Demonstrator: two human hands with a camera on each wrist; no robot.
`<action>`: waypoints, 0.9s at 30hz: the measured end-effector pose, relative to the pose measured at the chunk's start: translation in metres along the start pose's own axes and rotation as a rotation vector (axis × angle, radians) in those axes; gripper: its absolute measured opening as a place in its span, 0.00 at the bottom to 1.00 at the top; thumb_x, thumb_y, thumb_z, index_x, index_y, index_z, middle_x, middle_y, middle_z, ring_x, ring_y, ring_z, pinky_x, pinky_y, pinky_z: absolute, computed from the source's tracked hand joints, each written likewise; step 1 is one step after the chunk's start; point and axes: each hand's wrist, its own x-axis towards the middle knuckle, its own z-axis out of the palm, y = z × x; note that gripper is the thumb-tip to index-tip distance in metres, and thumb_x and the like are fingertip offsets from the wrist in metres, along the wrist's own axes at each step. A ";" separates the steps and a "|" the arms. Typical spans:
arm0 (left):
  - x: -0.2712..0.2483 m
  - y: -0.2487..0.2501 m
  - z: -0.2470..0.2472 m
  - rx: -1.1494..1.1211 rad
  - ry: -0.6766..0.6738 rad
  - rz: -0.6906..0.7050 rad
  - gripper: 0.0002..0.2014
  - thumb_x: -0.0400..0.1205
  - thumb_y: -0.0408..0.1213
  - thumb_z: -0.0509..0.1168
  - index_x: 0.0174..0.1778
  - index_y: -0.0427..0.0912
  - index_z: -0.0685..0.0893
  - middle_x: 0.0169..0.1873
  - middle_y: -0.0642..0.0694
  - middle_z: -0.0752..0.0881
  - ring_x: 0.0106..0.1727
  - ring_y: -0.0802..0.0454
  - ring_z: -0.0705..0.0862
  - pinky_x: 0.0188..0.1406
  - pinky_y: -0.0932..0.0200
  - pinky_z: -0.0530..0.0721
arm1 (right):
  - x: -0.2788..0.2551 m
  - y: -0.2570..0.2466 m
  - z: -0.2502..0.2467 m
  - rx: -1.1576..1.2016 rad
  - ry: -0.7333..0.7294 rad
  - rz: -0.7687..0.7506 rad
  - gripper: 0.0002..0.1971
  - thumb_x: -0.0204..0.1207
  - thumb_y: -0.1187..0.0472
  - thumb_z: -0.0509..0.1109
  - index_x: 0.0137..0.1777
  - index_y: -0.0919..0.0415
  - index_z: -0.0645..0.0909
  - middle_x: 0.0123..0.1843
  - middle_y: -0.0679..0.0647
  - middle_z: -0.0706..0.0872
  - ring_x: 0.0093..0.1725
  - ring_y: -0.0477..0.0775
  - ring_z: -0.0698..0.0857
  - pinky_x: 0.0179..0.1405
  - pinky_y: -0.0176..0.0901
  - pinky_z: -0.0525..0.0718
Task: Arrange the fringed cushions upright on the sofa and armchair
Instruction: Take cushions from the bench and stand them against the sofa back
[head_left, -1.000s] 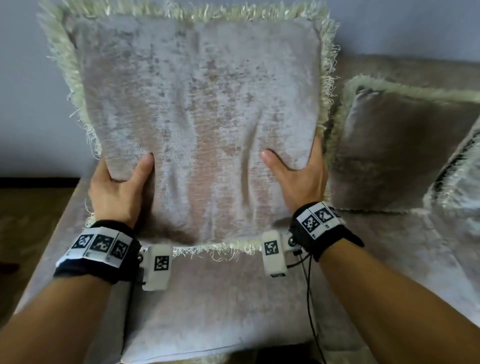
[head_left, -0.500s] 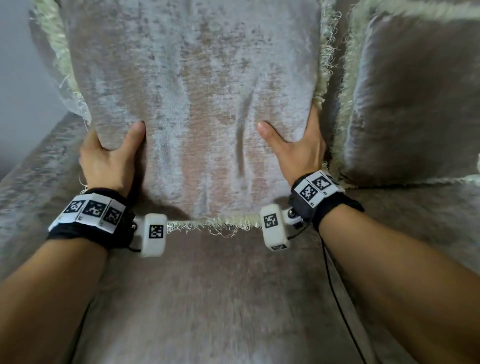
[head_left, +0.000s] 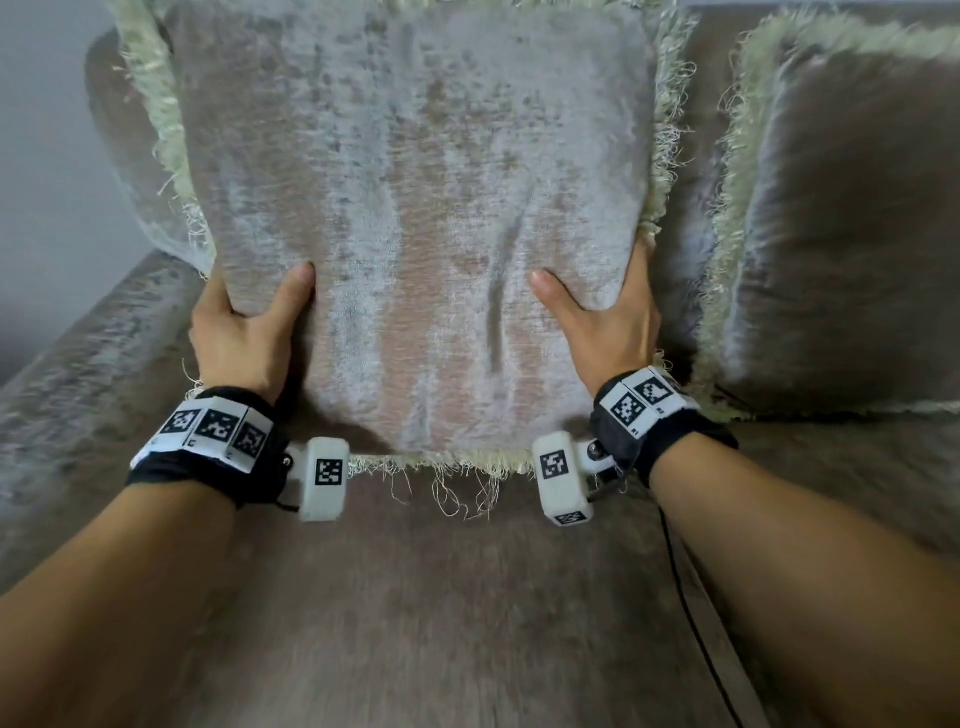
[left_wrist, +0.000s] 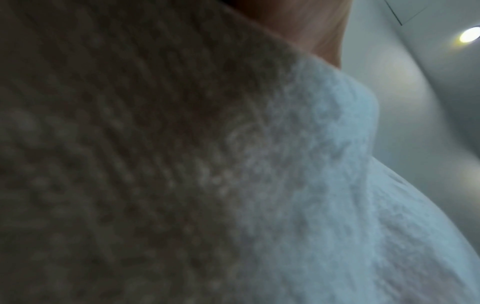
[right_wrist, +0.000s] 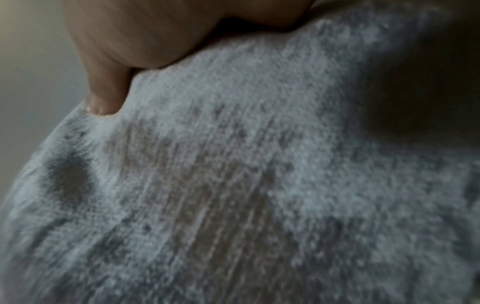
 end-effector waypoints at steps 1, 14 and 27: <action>0.002 -0.003 0.002 0.014 -0.006 -0.004 0.32 0.72 0.65 0.76 0.65 0.48 0.87 0.54 0.59 0.92 0.56 0.65 0.90 0.63 0.61 0.87 | 0.001 0.005 0.003 -0.008 0.003 0.002 0.52 0.59 0.23 0.80 0.80 0.44 0.69 0.69 0.45 0.85 0.67 0.51 0.84 0.68 0.54 0.85; 0.028 -0.058 0.030 0.077 0.005 -0.051 0.29 0.71 0.65 0.76 0.64 0.54 0.87 0.56 0.54 0.92 0.61 0.55 0.90 0.69 0.47 0.86 | 0.017 0.052 0.037 -0.116 -0.041 0.083 0.62 0.55 0.15 0.71 0.87 0.45 0.61 0.81 0.52 0.77 0.78 0.59 0.76 0.76 0.65 0.78; 0.036 -0.082 0.037 0.150 -0.020 -0.073 0.35 0.75 0.68 0.70 0.79 0.62 0.76 0.70 0.52 0.84 0.71 0.53 0.83 0.74 0.56 0.78 | 0.016 0.065 0.044 -0.215 -0.089 0.170 0.62 0.60 0.21 0.74 0.89 0.42 0.47 0.79 0.64 0.69 0.79 0.68 0.70 0.78 0.70 0.70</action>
